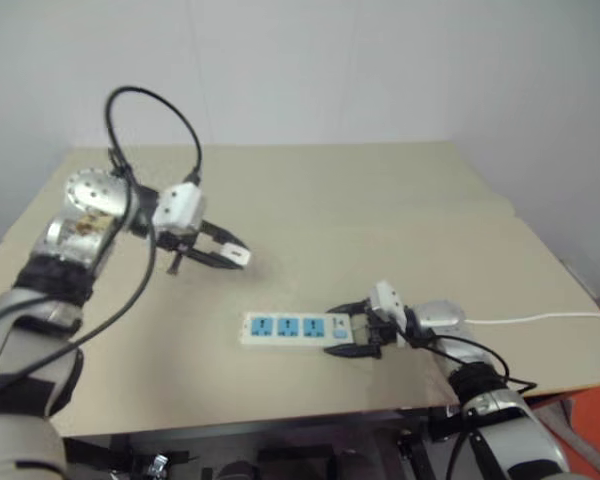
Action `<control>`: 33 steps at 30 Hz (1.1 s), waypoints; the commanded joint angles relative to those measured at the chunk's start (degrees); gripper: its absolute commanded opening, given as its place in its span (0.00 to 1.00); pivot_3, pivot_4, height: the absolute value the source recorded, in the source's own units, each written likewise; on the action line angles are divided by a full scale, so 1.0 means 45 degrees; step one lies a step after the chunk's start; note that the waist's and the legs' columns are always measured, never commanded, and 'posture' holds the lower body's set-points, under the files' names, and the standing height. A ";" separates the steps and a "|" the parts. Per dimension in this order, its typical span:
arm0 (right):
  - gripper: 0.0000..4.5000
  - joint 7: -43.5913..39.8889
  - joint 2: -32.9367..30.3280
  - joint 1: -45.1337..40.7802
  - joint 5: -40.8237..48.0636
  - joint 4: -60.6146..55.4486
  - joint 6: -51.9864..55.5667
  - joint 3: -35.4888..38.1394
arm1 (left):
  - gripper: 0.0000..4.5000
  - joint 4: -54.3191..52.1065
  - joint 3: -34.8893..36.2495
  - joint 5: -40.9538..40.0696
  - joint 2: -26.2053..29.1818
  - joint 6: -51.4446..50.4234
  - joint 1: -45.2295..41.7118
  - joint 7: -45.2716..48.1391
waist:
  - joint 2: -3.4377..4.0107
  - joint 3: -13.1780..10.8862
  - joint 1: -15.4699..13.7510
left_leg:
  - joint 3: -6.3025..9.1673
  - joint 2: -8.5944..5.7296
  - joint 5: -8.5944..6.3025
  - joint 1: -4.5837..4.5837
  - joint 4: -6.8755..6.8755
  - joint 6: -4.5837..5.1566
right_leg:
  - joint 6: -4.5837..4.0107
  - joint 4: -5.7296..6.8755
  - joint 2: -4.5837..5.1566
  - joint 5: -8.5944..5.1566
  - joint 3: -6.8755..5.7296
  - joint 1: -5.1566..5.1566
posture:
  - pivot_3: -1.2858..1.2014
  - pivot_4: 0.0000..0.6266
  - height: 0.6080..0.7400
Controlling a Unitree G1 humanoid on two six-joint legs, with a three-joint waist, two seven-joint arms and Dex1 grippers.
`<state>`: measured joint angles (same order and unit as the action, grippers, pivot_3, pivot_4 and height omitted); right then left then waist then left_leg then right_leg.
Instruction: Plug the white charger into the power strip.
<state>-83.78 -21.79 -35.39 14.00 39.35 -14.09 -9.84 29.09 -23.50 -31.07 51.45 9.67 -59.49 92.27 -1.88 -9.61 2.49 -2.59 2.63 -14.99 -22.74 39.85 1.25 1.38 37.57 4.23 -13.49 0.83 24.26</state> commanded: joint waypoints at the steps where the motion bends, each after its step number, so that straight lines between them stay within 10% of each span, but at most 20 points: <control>1: 0.76 -0.0431 0.0143 0.0223 -0.0460 0.0471 -0.0191 -0.0398 | 0.22 -0.1649 0.1367 -0.0582 -0.0049 -0.1319 0.0647 -0.0011 | 0.0001 0.0000 -0.0007 | -0.0004 0.0001 0.0000 0.0005 -0.0002 0.0000 | 0.0000 0.0002 -0.0006 -0.0001 0.0001 -0.0003 | 0.52 0.24 1.00; 33: 0.76 -0.0260 0.0620 0.0392 -0.0722 0.0524 -0.0853 -0.0455 | 0.22 -0.7028 0.3457 -0.0295 -0.4925 -0.6453 0.6485 -0.4923 | -0.0003 0.0018 0.0015 | -0.0133 0.0031 -0.0021 0.0116 -0.0024 -0.0035 | -0.0005 -0.0023 -0.0059 0.0000 0.0109 -0.0050 | 0.52 0.24 1.00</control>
<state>-84.72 -19.67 -35.24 12.99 41.04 -18.46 -9.89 -0.96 -7.69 -33.43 29.84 -21.09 -30.49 70.69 -1.89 -9.53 2.56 -3.21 2.77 -15.08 -22.20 39.73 1.10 1.36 37.37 3.96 -13.49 1.33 24.04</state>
